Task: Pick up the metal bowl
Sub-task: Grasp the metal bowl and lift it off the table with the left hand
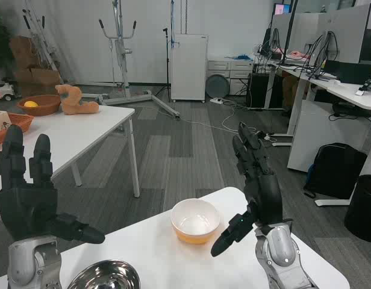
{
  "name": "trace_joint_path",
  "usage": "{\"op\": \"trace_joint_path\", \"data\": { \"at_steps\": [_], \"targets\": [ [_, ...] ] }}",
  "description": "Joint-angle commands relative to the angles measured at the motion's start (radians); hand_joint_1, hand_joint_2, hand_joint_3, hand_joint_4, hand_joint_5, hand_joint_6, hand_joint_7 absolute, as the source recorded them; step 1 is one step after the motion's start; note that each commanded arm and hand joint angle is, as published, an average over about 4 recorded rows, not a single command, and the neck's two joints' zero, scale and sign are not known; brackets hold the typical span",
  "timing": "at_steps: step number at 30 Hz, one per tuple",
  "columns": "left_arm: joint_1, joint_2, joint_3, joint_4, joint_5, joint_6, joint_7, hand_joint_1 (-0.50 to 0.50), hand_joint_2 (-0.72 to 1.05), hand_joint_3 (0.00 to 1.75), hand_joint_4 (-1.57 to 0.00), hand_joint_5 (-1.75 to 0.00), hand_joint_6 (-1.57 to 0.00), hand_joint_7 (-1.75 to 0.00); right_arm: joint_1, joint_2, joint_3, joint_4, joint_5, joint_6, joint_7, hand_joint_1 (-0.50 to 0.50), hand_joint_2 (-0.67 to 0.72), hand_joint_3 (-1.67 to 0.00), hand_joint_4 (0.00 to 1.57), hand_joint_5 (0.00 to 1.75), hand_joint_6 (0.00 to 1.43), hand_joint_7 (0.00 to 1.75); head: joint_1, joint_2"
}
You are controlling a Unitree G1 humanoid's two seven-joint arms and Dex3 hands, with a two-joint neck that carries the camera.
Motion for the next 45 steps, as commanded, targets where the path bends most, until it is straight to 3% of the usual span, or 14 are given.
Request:
{"op": "trace_joint_path", "data": {
  "at_steps": [1, 3, 22, 25, 27, 31, 38, 41, 45],
  "targets": [
    [0.052, -0.098, 0.096, -0.147, 0.258, 0.155, 0.080, -0.50, 0.25, 0.00, -0.07, 0.00, 0.00, -0.09, 0.053, -0.039, -0.052, -0.051, 0.028, -0.058, -0.031, -0.38, 0.60, 0.00, 0.00, 0.00, 0.00, 0.00, -0.135, -0.003],
    [0.049, -0.099, 0.095, -0.142, 0.258, 0.155, 0.080, -0.50, 0.25, 0.00, -0.07, 0.00, 0.00, -0.07, 0.051, -0.040, -0.052, -0.049, 0.028, -0.058, -0.031, -0.38, 0.60, 0.00, 0.00, 0.00, 0.00, 0.00, -0.078, -0.001],
    [0.046, -0.109, 0.085, -0.133, 0.258, 0.155, 0.080, -0.50, 0.25, 0.00, -0.07, 0.00, 0.00, -0.14, 0.060, -0.049, -0.062, -0.066, 0.035, -0.062, -0.031, -0.38, 0.60, 0.00, 0.00, 0.00, 0.00, 0.00, -0.085, -0.004],
    [0.047, -0.107, 0.085, -0.135, 0.257, 0.158, 0.074, -0.50, 0.23, 0.00, -0.07, 0.00, 0.00, -0.14, 0.066, -0.050, -0.065, -0.069, 0.036, -0.063, -0.031, -0.38, 0.60, 0.00, 0.00, 0.00, 0.00, 0.00, -0.086, -0.020],
    [0.051, -0.101, 0.089, -0.145, 0.255, 0.181, 0.055, -0.50, 0.16, 0.00, -0.07, 0.00, 0.00, -0.14, 0.068, -0.050, -0.068, -0.070, 0.036, -0.063, -0.031, -0.38, 0.60, 0.00, 0.00, 0.00, 0.00, 0.00, -0.077, -0.066],
    [0.080, -0.069, 0.123, -0.257, 0.265, 0.347, -0.048, -0.50, -0.13, 0.00, -0.02, 0.00, 0.00, -0.14, 0.070, -0.050, -0.073, -0.067, 0.037, -0.062, -0.031, -0.38, 0.60, 0.00, 0.00, 0.00, 0.00, 0.00, -0.050, -0.151],
    [0.177, 0.002, 0.282, -0.597, 0.414, 0.747, -0.277, -0.50, -0.53, 0.00, 0.00, 0.00, 0.00, -0.14, 0.070, -0.059, -0.075, -0.039, 0.053, -0.063, -0.029, -0.38, 0.60, 0.00, 0.00, 0.00, 0.00, 0.00, 0.087, -0.348],
    [0.216, 0.031, 0.307, -0.689, 0.437, 0.863, -0.325, -0.50, -0.55, 0.00, 0.00, 0.00, 0.00, -0.14, 0.068, -0.065, -0.071, -0.021, 0.057, -0.063, -0.029, -0.38, 0.60, 0.00, 0.00, 0.00, 0.00, 0.00, 0.142, -0.391],
    [0.280, 0.130, 0.321, -0.841, 0.449, 1.071, -0.362, -0.50, -0.55, 0.00, 0.00, 0.00, 0.00, -0.14, 0.063, -0.079, -0.060, 0.005, 0.063, -0.063, -0.029, -0.38, 0.63, 0.00, 0.00, 0.00, 0.00, 0.00, 0.203, -0.411]
  ]
}}
